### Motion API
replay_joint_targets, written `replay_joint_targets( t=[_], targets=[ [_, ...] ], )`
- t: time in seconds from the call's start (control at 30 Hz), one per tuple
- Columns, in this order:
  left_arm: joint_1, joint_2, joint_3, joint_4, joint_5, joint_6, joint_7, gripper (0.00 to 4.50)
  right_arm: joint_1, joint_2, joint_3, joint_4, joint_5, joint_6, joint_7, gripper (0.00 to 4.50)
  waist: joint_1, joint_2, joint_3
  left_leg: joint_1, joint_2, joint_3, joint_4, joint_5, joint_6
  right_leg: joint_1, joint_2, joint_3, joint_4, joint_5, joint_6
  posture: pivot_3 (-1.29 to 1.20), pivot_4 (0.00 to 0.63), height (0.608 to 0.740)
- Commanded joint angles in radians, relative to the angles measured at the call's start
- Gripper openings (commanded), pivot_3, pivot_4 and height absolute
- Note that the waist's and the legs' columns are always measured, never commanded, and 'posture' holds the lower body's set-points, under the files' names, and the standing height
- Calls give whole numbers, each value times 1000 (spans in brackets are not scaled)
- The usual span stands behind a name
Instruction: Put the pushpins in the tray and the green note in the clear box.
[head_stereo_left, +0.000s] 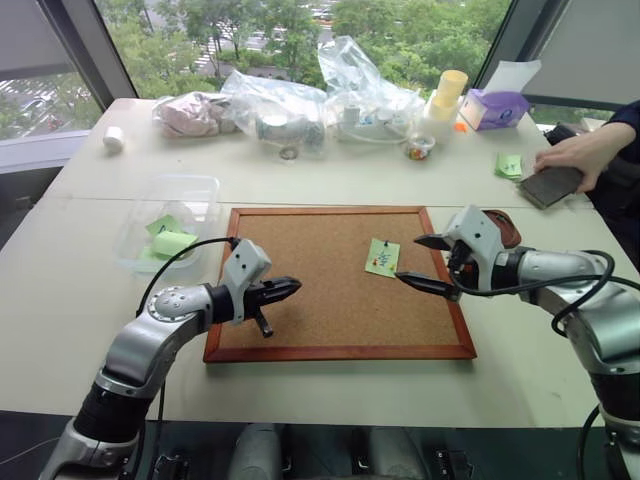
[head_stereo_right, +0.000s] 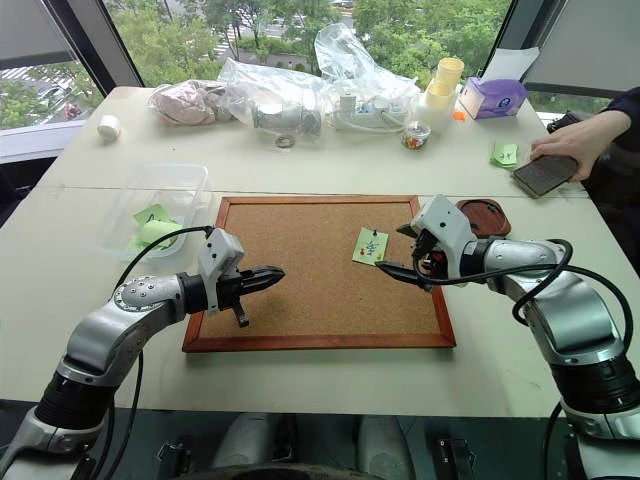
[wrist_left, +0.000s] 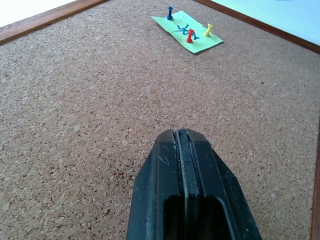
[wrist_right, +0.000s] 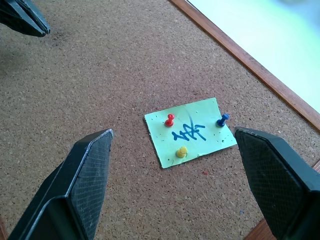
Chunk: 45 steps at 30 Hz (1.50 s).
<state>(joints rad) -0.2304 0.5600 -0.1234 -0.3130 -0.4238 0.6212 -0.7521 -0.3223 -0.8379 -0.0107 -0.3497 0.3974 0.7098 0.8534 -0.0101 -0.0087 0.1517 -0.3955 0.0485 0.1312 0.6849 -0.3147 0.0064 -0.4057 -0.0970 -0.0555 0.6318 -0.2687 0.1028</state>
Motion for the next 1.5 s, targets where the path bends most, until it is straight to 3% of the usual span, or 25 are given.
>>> replay_joint_targets(
  t=[0.03, 0.2, 0.9, 1.17, 1.5],
  targets=[
    [5, 0, 29, -13, 3, -34, -1, 0, 3, -14, -27, -12, 1, -19, 7, 3972, 0, 0, 0, 0, 0, 0, 0, 0, 0, 0, 0, 0, 0, 0, 0, 0, 150, 740],
    [4, -10, 48, -30, -42, 1, -4, 0, 10, -16, -30, -16, 1, -15, 9, 3972, 0, 0, 0, 0, 0, 0, 0, 0, 0, 0, 0, 0, 0, 0, 0, 0, 150, 740],
    [-7, -17, 37, -19, -3, -19, 13, 0, 7, -8, -30, -18, 4, -10, 0, 3972, 0, 0, 0, 0, 0, 0, 0, 0, 0, 0, 0, 0, 0, 0, 0, 0, 150, 740],
    [-30, -80, -15, 26, 65, -64, 52, 0, -1, 9, -15, -20, 2, -12, -15, 3972, 1, 0, 0, 0, -1, 0, 0, 0, 0, 0, 0, 0, 0, 0, 0, 0, 150, 740],
    [-120, -181, -121, 155, 156, -126, 59, 0, -136, 170, 46, 170, -54, 4, -134, 3972, -2, 0, 0, 1, -1, 1, 1, 0, 0, 0, 1, 0, 1, 0, 0, 0, 150, 740]
  ],
)
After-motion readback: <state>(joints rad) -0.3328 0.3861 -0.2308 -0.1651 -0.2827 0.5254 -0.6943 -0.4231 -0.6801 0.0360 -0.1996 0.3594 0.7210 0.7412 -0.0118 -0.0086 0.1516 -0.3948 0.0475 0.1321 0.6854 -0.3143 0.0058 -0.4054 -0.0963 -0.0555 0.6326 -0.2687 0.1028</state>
